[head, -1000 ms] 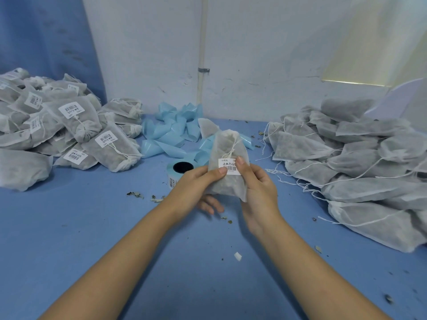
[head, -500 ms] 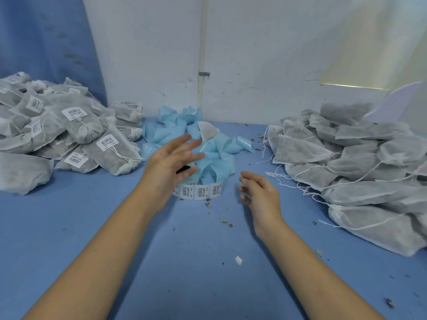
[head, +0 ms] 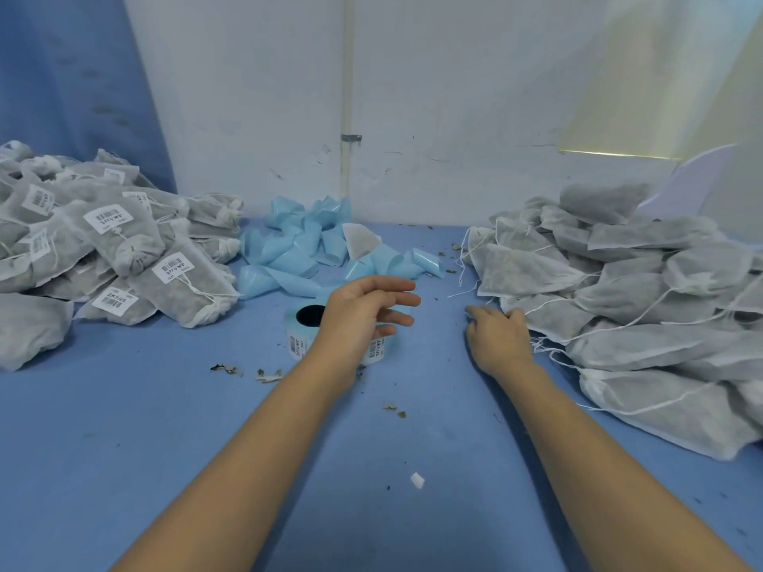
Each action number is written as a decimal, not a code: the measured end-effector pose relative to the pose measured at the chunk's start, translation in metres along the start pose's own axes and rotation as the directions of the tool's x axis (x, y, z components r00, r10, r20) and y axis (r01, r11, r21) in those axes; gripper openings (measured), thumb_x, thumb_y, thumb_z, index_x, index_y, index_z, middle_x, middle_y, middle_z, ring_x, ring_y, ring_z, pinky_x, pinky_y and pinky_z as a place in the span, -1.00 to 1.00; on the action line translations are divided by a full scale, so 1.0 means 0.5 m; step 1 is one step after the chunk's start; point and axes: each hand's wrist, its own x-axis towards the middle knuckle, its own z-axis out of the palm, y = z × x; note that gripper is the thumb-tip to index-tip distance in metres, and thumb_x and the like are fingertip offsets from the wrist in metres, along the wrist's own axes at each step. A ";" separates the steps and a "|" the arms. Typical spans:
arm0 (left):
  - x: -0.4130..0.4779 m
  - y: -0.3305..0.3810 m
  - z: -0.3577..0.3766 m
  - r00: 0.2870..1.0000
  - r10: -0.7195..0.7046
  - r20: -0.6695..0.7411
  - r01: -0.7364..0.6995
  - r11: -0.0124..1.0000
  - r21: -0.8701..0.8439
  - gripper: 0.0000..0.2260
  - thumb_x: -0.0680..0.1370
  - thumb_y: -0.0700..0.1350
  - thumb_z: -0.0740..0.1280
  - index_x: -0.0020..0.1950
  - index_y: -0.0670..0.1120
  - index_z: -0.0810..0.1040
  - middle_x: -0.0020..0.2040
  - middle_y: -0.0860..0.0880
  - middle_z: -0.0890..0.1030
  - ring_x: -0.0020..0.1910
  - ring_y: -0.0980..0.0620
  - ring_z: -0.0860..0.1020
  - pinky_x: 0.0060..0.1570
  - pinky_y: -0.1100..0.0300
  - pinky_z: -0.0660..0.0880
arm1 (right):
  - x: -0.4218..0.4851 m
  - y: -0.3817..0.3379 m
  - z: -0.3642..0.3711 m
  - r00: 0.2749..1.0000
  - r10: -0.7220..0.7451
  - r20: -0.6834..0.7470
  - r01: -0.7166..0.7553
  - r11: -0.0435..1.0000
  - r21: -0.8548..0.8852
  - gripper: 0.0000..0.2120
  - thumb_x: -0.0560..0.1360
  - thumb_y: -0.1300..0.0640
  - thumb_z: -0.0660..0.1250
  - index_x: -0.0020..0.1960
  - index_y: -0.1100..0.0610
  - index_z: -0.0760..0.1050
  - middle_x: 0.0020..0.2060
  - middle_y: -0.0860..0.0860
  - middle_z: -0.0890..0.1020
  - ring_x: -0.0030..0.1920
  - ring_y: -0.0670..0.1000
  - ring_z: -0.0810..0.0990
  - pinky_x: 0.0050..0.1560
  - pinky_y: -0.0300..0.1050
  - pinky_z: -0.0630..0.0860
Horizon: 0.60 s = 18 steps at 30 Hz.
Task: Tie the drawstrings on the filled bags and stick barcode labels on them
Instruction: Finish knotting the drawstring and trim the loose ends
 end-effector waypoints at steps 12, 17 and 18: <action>-0.002 -0.020 0.037 0.996 -0.084 -0.018 0.083 0.996 -0.016 -0.73 0.52 -0.35 0.16 -0.12 -0.10 0.62 -0.27 0.04 0.68 -0.42 0.15 0.58 -0.36 0.36 0.43 | -0.013 -0.003 -0.008 0.947 0.208 -0.247 -0.063 0.870 0.490 -0.79 0.57 0.25 0.22 0.02 0.30 0.61 -0.04 0.19 0.66 -0.01 0.17 0.57 -0.07 -0.09 0.36; -0.012 -0.044 0.041 0.988 -0.150 0.017 0.150 0.988 0.030 -0.74 0.52 -0.34 0.16 -0.12 -0.10 0.61 -0.27 0.04 0.68 -0.42 0.15 0.57 -0.35 0.35 0.41 | -0.028 -0.024 -0.026 0.895 0.436 0.094 -0.157 0.110 0.981 -0.89 0.53 0.27 0.33 -0.12 0.22 0.62 -0.31 0.02 0.62 -0.24 -0.02 0.59 -0.04 -0.16 0.58; -0.014 -0.050 0.042 0.984 -0.177 0.025 0.176 0.984 0.033 -0.74 0.53 -0.34 0.16 -0.13 -0.11 0.61 -0.27 0.03 0.67 -0.41 0.15 0.57 -0.36 0.35 0.41 | -0.034 -0.030 -0.033 0.905 0.397 0.151 -0.150 -0.035 0.988 -0.91 0.53 0.31 0.32 -0.07 0.29 0.60 -0.29 0.05 0.61 -0.26 -0.03 0.58 -0.09 -0.22 0.61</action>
